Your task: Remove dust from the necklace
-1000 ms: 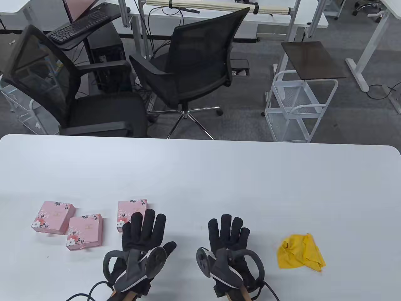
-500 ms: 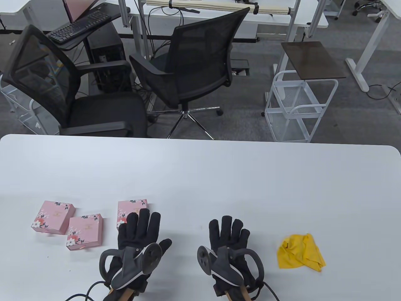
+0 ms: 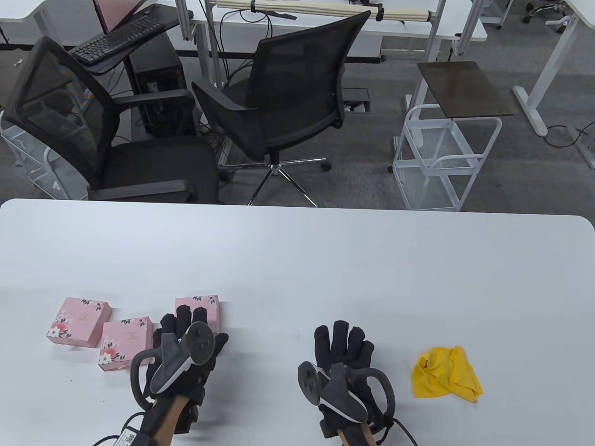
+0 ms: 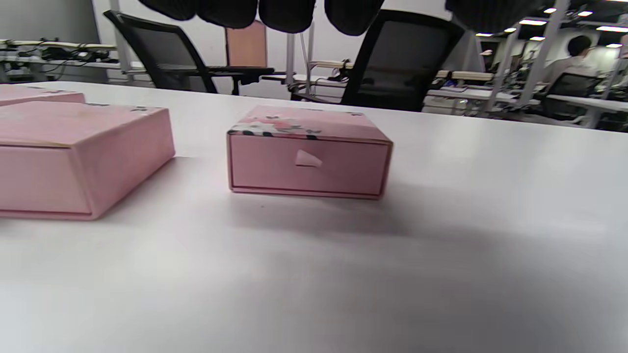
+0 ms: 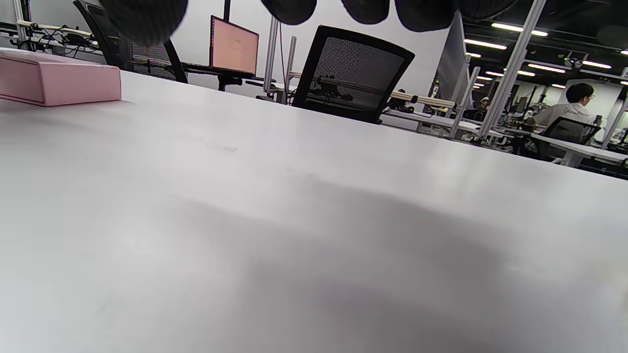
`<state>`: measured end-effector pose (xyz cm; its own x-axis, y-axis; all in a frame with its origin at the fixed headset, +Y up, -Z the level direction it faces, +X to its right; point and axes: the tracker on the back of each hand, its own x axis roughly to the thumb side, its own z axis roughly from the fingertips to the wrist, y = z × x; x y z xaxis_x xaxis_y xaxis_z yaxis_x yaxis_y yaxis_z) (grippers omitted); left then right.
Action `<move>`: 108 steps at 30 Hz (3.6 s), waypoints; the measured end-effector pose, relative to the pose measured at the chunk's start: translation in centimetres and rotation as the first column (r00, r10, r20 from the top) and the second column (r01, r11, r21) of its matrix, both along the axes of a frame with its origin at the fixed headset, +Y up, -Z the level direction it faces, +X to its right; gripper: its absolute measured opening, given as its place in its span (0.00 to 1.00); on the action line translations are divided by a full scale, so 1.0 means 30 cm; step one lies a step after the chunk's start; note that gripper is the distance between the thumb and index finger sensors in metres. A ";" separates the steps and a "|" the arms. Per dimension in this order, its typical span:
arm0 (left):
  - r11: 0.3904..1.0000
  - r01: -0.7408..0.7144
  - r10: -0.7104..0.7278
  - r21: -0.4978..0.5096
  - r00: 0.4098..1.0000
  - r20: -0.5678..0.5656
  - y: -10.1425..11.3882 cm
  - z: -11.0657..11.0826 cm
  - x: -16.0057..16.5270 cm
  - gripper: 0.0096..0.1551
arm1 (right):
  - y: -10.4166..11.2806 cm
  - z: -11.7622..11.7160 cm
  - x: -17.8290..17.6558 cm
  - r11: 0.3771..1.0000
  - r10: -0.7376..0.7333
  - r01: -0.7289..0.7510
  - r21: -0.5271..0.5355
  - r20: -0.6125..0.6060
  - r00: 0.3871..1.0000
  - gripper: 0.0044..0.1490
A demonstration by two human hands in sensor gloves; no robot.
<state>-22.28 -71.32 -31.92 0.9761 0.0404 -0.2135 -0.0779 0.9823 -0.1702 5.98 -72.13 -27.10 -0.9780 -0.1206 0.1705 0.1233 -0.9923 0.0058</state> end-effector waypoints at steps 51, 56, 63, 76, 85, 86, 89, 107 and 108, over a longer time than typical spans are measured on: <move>0.993 -0.111 0.114 -0.044 0.990 0.084 -0.111 -0.191 0.426 0.44 | -0.005 -0.020 0.061 0.993 -0.107 0.109 -0.044 0.040 0.993 0.45; 0.995 -0.077 0.083 -0.068 0.991 0.103 -0.156 -0.195 0.479 0.45 | -0.005 -0.021 0.066 0.992 -0.113 0.115 -0.048 0.047 0.992 0.45; 0.988 -0.063 0.084 -0.140 0.986 0.144 -0.160 -0.190 0.469 0.50 | -0.012 -0.025 0.065 0.993 -0.098 0.101 -0.063 0.052 0.994 0.45; 0.958 -0.285 0.285 -0.018 0.952 0.106 -0.171 -0.206 0.232 0.30 | -0.050 -0.035 0.039 0.940 -0.331 0.332 -0.078 0.023 0.943 0.38; 0.932 -0.361 0.362 -0.030 0.925 0.119 -0.181 -0.227 0.200 0.32 | -0.097 -0.150 -0.021 0.740 -0.600 0.648 -0.180 0.260 0.757 0.30; 0.929 -0.369 0.370 -0.027 0.922 0.119 -0.185 -0.229 0.197 0.32 | -0.104 -0.164 -0.034 0.720 -0.610 0.667 -0.193 0.282 0.740 0.30; 0.934 -0.355 0.356 -0.027 0.926 0.130 -0.183 -0.235 0.197 0.32 | -0.128 -0.195 -0.084 0.638 -0.654 0.756 -0.150 0.413 0.634 0.31; 0.918 -0.394 0.396 -0.041 0.910 0.125 -0.190 -0.240 0.193 0.31 | -0.243 -0.265 -0.138 0.226 -0.652 0.974 -0.023 0.739 0.169 0.31; 0.918 -0.395 0.397 -0.044 0.909 0.125 -0.190 -0.240 0.193 0.31 | -0.248 -0.263 -0.139 0.205 -0.655 0.979 -0.003 0.743 0.139 0.31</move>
